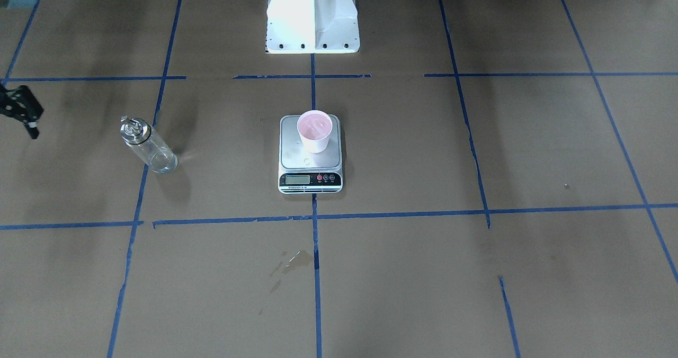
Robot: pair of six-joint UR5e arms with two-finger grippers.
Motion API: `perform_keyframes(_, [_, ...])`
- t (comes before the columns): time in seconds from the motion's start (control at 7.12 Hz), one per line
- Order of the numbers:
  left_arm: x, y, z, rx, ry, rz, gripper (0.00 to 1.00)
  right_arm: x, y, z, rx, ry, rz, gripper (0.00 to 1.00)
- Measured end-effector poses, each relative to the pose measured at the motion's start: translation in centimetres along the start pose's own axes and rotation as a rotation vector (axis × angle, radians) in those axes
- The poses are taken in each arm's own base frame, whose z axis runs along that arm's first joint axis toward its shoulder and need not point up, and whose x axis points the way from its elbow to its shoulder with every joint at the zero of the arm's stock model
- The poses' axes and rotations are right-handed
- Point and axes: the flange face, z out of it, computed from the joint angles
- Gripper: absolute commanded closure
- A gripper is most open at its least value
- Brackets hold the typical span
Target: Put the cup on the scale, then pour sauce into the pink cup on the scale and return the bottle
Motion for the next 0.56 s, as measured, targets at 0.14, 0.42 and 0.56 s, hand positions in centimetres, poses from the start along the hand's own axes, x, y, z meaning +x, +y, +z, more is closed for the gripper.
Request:
perform_keyframes(0.14, [0.0,0.0,0.0,0.0,0.0,-0.001,0.0,5.0,-2.4,-1.5,-0.061,-0.018,-0.03,0.0])
perform_keyframes(0.42, [-0.2,0.1,0.1,-0.002,0.0,-0.003,0.0,11.1,-4.6,-4.1,-0.205,-0.008,-0.042,0.0])
perform_keyframes(0.56, [-0.2,0.2,0.2,-0.004,0.001,-0.004,0.0,13.1,-3.4,-4.0,-0.308,0.01,0.016,0.0])
